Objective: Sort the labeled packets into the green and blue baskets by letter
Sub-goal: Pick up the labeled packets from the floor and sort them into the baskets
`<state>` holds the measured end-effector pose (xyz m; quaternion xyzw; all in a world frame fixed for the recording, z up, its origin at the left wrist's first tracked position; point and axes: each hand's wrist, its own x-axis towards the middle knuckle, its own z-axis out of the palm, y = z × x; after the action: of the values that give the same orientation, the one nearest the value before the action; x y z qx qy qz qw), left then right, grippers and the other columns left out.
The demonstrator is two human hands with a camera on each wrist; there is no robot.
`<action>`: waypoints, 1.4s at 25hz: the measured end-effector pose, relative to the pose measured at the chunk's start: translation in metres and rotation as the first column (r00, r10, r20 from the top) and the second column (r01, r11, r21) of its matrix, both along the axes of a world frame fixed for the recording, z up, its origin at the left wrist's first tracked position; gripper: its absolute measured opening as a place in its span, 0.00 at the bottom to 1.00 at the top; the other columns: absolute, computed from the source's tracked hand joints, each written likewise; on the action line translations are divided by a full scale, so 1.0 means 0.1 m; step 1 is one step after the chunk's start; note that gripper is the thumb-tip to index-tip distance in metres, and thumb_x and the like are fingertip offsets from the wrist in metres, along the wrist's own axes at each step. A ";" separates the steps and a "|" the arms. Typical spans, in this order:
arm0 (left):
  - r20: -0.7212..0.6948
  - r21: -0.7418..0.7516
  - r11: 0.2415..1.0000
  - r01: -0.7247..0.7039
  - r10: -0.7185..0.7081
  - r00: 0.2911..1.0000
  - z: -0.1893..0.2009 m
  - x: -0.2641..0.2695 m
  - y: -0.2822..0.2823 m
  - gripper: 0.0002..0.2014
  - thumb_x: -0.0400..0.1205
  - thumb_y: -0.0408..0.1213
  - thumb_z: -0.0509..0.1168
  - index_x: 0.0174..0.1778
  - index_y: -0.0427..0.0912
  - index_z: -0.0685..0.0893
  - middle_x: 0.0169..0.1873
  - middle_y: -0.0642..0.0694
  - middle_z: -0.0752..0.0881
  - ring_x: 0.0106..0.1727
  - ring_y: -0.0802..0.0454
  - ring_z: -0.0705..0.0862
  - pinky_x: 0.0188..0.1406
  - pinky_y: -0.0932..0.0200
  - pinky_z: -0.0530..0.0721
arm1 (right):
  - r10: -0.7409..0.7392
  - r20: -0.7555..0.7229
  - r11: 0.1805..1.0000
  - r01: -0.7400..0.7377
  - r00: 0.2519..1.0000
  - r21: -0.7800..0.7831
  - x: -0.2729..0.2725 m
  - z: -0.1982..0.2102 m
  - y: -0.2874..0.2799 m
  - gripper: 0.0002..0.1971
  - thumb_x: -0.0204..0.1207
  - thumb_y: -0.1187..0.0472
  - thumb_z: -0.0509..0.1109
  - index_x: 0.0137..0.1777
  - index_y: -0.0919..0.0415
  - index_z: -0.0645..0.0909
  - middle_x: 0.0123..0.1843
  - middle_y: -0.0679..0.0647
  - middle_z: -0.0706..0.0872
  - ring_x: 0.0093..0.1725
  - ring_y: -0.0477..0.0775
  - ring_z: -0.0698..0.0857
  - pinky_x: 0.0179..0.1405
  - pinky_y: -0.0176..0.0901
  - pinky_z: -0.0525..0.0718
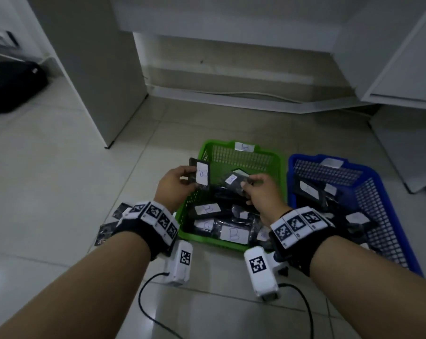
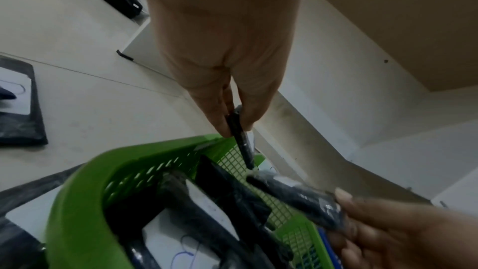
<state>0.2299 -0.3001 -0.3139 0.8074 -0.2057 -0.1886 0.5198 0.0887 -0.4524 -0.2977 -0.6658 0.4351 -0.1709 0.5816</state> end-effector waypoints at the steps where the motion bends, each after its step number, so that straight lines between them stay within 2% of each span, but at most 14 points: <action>1: 0.070 0.079 0.997 0.027 -0.033 0.997 -0.06 0.02 -0.03 0.20 0.73 0.31 0.73 0.61 0.48 0.84 0.57 0.47 0.86 0.51 0.51 0.88 0.60 0.54 0.84 | -0.027 -0.037 0.999 0.026 0.999 -0.037 0.08 -0.08 0.00 0.08 0.77 0.62 0.70 0.53 0.59 0.76 0.51 0.60 0.85 0.41 0.56 0.83 0.44 0.53 0.86; 4: 0.260 0.293 0.949 0.114 -0.193 0.946 -0.16 0.12 -0.12 0.24 0.76 0.35 0.69 0.70 0.48 0.79 0.65 0.44 0.82 0.61 0.47 0.83 0.63 0.60 0.76 | -0.105 -0.065 0.994 0.103 0.992 -0.033 0.37 -0.25 -0.01 0.03 0.77 0.65 0.68 0.44 0.57 0.77 0.43 0.62 0.86 0.33 0.57 0.83 0.46 0.55 0.86; 6: 0.274 0.362 0.907 0.213 -0.322 0.906 -0.20 0.18 -0.18 0.28 0.78 0.35 0.67 0.75 0.46 0.73 0.75 0.45 0.74 0.71 0.47 0.77 0.68 0.63 0.69 | -0.110 -0.091 0.994 0.109 0.990 -0.024 0.50 -0.36 -0.05 0.07 0.75 0.71 0.66 0.42 0.58 0.80 0.39 0.62 0.87 0.37 0.61 0.86 0.50 0.57 0.87; 10: 0.203 0.314 0.877 0.365 -0.437 0.876 -0.28 0.22 -0.21 0.31 0.81 0.33 0.64 0.80 0.48 0.64 0.83 0.49 0.53 0.80 0.51 0.64 0.75 0.67 0.59 | -0.077 -0.162 0.994 0.062 0.984 -0.092 0.52 -0.53 0.00 0.19 0.71 0.71 0.65 0.62 0.61 0.83 0.55 0.65 0.88 0.54 0.66 0.86 0.57 0.59 0.86; 12: 0.196 0.196 0.922 0.334 -0.371 0.908 -0.30 0.20 -0.13 0.28 0.81 0.30 0.62 0.78 0.50 0.68 0.81 0.48 0.62 0.81 0.52 0.61 0.75 0.67 0.55 | -0.056 -0.138 0.975 0.024 0.989 -0.219 0.45 -0.51 0.16 0.17 0.75 0.70 0.64 0.63 0.61 0.83 0.57 0.63 0.88 0.55 0.63 0.86 0.58 0.56 0.85; 16: 0.130 0.012 0.983 0.184 -0.184 0.974 -0.36 0.26 0.36 0.16 0.81 0.28 0.62 0.57 0.51 0.86 0.60 0.49 0.85 0.62 0.54 0.82 0.61 0.70 0.77 | 0.051 -0.039 0.909 -0.063 0.998 -0.412 0.32 -0.38 0.62 0.14 0.76 0.70 0.64 0.55 0.55 0.85 0.59 0.55 0.85 0.54 0.51 0.84 0.60 0.45 0.83; 18: 0.177 0.086 0.989 0.121 -0.135 0.975 -0.43 0.35 0.79 0.13 0.80 0.28 0.63 0.48 0.51 0.87 0.53 0.51 0.87 0.54 0.56 0.85 0.52 0.72 0.80 | 0.145 0.016 0.901 -0.126 0.989 -0.415 0.28 -0.34 0.95 0.13 0.74 0.72 0.65 0.50 0.55 0.85 0.54 0.52 0.85 0.50 0.46 0.83 0.54 0.36 0.82; 20: 0.189 0.219 0.974 0.056 -0.099 0.977 -0.51 0.40 1.21 0.11 0.77 0.29 0.66 0.45 0.51 0.88 0.50 0.50 0.87 0.50 0.54 0.85 0.51 0.63 0.82 | 0.266 0.034 0.860 -0.221 0.963 -0.460 0.22 -0.35 1.29 0.13 0.73 0.73 0.65 0.47 0.56 0.86 0.49 0.49 0.85 0.47 0.43 0.82 0.49 0.26 0.78; 22: 0.219 0.384 0.923 0.037 -0.130 0.967 -0.63 0.42 1.56 0.11 0.72 0.31 0.72 0.49 0.47 0.88 0.51 0.45 0.85 0.51 0.47 0.84 0.54 0.55 0.82 | 0.412 -0.030 0.773 -0.367 0.911 -0.518 0.20 -0.45 1.60 0.13 0.74 0.73 0.64 0.49 0.58 0.86 0.49 0.50 0.85 0.48 0.43 0.81 0.49 0.26 0.77; 25: 0.250 0.552 0.832 0.057 -0.230 0.940 -0.81 0.36 1.90 0.28 0.64 0.46 0.79 0.60 0.47 0.84 0.60 0.42 0.80 0.58 0.39 0.79 0.60 0.45 0.81 | 0.602 -0.303 0.560 -0.661 0.739 -0.500 0.28 -0.71 1.93 0.19 0.77 0.73 0.60 0.65 0.63 0.80 0.64 0.58 0.81 0.64 0.55 0.79 0.64 0.40 0.74; 27: 0.331 0.528 0.845 0.084 -0.296 0.896 -0.88 0.30 1.97 0.31 0.62 0.50 0.78 0.62 0.49 0.83 0.60 0.44 0.79 0.59 0.39 0.78 0.59 0.44 0.80 | 0.590 -0.543 0.444 -0.802 0.598 -0.400 0.36 -0.88 1.99 0.27 0.79 0.71 0.55 0.79 0.66 0.61 0.80 0.63 0.64 0.80 0.61 0.63 0.78 0.47 0.63; 30: 0.376 0.635 0.756 0.156 -0.479 0.793 -0.92 0.18 1.94 0.34 0.65 0.50 0.77 0.69 0.57 0.78 0.63 0.45 0.76 0.62 0.41 0.74 0.62 0.44 0.77 | 0.436 -0.775 0.300 -0.886 0.458 -0.355 0.36 -1.05 1.93 0.34 0.80 0.65 0.55 0.83 0.65 0.44 0.85 0.61 0.45 0.85 0.60 0.45 0.84 0.50 0.53; 33: 0.298 0.749 0.635 0.190 -0.579 0.759 -0.94 0.07 1.86 0.38 0.67 0.56 0.74 0.75 0.60 0.70 0.66 0.46 0.70 0.66 0.45 0.69 0.68 0.43 0.72 | 0.407 -0.764 0.267 -0.865 0.500 -0.424 0.15 -1.13 1.96 0.29 0.78 0.56 0.63 0.78 0.61 0.63 0.79 0.59 0.64 0.79 0.60 0.64 0.76 0.55 0.68; 35: 0.303 0.745 0.644 0.177 -0.562 0.770 -0.95 0.00 1.81 0.35 0.68 0.54 0.73 0.72 0.56 0.71 0.65 0.47 0.69 0.66 0.47 0.68 0.68 0.45 0.72 | 0.416 -0.700 0.273 -0.814 0.581 -0.514 0.00 -1.14 1.99 0.18 0.71 0.51 0.72 0.59 0.56 0.78 0.61 0.54 0.79 0.62 0.59 0.79 0.58 0.54 0.82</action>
<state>0.2299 -0.1196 -0.4088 0.8956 -0.4190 -0.1358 0.0619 0.0886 -0.2537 -0.4117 -0.9845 0.1181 0.0532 0.1183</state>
